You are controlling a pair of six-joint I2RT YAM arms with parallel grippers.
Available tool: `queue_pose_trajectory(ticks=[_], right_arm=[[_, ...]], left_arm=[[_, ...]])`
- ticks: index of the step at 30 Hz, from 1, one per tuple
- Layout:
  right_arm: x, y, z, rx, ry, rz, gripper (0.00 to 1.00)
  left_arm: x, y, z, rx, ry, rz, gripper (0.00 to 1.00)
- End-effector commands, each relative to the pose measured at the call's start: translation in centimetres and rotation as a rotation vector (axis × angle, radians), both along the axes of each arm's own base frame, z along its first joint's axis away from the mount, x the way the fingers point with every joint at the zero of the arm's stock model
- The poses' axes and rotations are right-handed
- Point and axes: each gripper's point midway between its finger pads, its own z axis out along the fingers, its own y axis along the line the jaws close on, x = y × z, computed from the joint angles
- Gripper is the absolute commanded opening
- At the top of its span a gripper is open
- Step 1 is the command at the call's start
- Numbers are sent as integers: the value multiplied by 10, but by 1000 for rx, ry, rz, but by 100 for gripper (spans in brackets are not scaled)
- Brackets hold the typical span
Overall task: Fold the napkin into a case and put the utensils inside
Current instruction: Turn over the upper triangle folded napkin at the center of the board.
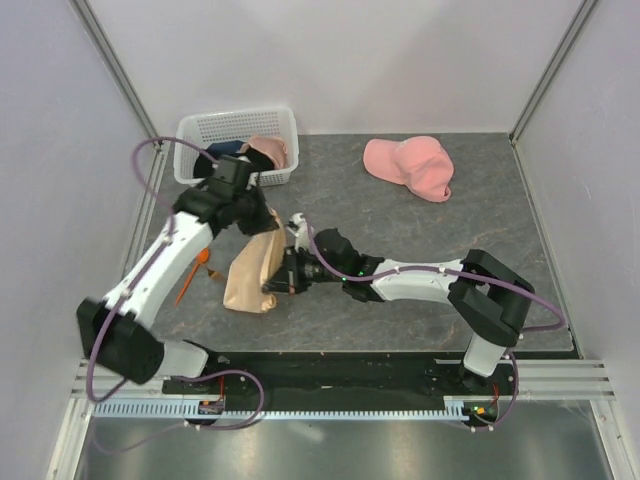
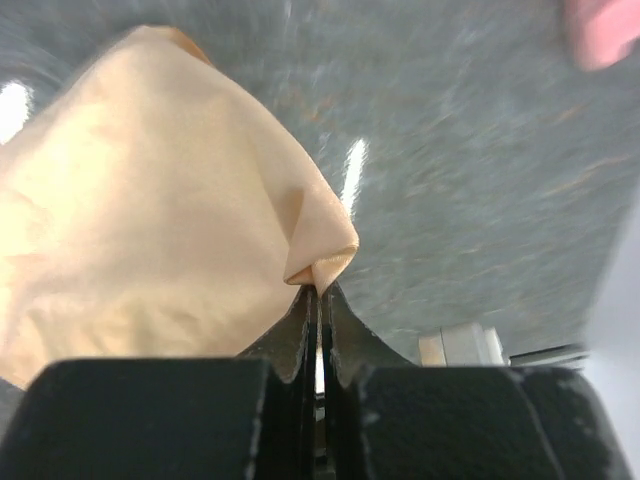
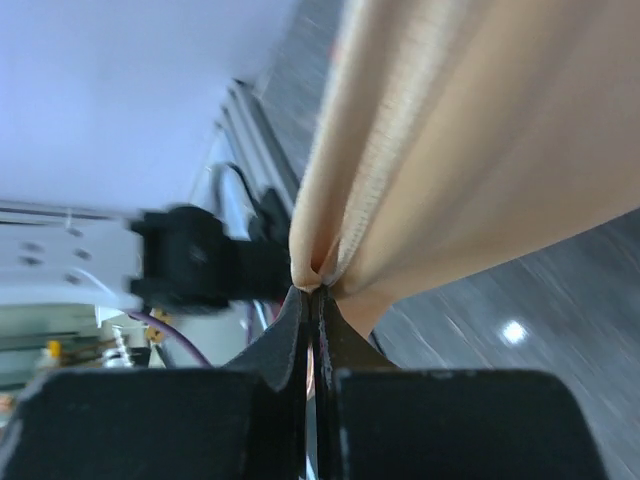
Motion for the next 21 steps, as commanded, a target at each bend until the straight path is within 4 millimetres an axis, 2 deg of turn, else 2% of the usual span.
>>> queue_pose_trajectory(ticks=[1, 2, 3, 4, 5, 7, 8, 12, 19, 20, 21], right_arm=[[-55, -58, -28, 59, 186, 161, 0], [-54, -70, -37, 44, 192, 142, 0], [-54, -81, -43, 32, 201, 126, 0], [-51, -102, -55, 12, 215, 88, 0], [-50, -111, -61, 0, 214, 76, 0], [-50, -132, -78, -36, 234, 47, 0], [-49, -137, -83, -47, 233, 41, 0], [-51, -160, -98, -79, 259, 5, 0], [-43, -206, -125, -222, 272, -107, 0], [-33, -215, -133, -282, 243, -167, 3], [-32, -229, -137, -362, 271, -205, 7]], left_arm=[[55, -56, -14, -14, -121, 30, 2], [58, -67, -33, 10, -89, 17, 2], [62, -75, -33, 22, -104, 16, 2], [59, -90, -37, 24, -102, -9, 2], [63, -100, -50, 37, -89, -16, 2], [63, -122, -55, 28, -83, -42, 2], [64, -131, -67, 37, -70, -52, 2], [62, -168, -80, 41, -58, -102, 2], [66, -195, -96, 46, -47, -144, 3], [65, -201, -94, 30, -46, -163, 6], [66, -207, -91, 18, -57, -184, 16]])
